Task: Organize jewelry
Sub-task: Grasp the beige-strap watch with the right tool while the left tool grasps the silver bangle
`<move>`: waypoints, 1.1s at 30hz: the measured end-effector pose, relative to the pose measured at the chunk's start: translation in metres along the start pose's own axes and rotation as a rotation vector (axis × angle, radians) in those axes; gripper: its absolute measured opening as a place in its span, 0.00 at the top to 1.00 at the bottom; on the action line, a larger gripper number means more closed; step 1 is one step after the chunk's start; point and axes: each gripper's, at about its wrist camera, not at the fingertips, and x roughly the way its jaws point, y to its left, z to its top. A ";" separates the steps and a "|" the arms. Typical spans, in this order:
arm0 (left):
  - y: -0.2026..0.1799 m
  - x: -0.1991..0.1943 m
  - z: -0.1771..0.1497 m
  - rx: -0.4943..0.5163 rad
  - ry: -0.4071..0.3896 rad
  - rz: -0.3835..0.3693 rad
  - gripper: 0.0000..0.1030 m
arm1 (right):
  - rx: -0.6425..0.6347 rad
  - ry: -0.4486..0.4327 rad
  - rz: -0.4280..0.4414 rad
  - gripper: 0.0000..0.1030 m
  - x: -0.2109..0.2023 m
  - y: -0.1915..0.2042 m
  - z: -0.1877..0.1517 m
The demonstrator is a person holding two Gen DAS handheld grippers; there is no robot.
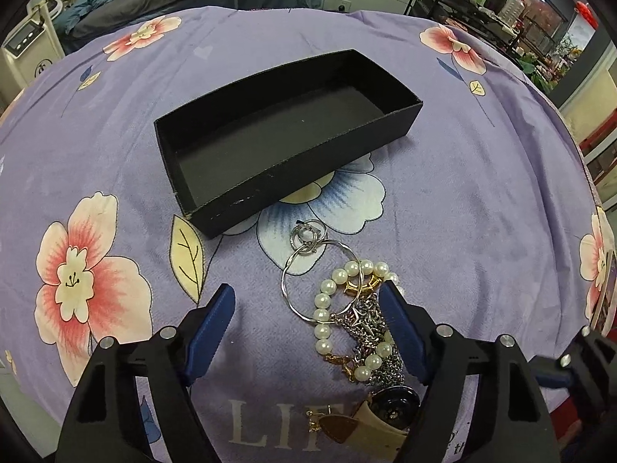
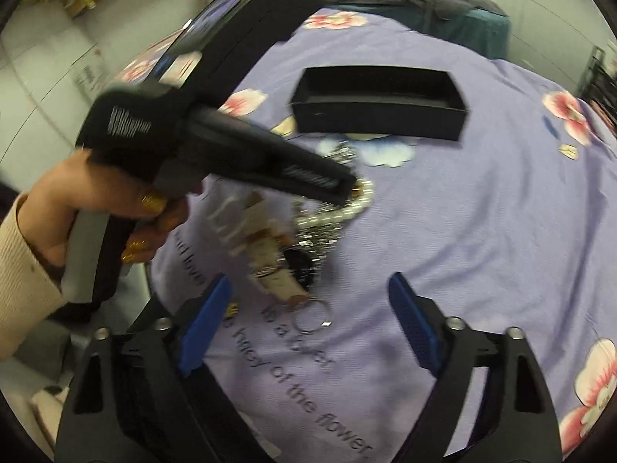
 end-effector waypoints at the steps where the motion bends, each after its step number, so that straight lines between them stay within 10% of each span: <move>1: 0.002 -0.003 -0.002 -0.001 -0.006 0.012 0.28 | 0.002 0.013 -0.001 0.33 0.005 0.002 0.000; 15: 0.040 -0.011 -0.019 -0.103 -0.014 -0.015 0.31 | 0.031 0.024 -0.009 0.84 0.028 -0.006 0.010; 25: 0.005 0.020 0.010 -0.042 0.035 -0.064 0.32 | 0.093 0.015 -0.020 0.85 0.006 -0.020 -0.002; 33: -0.001 0.024 0.006 -0.040 0.040 -0.082 0.53 | 0.107 0.009 -0.022 0.85 0.001 -0.028 -0.009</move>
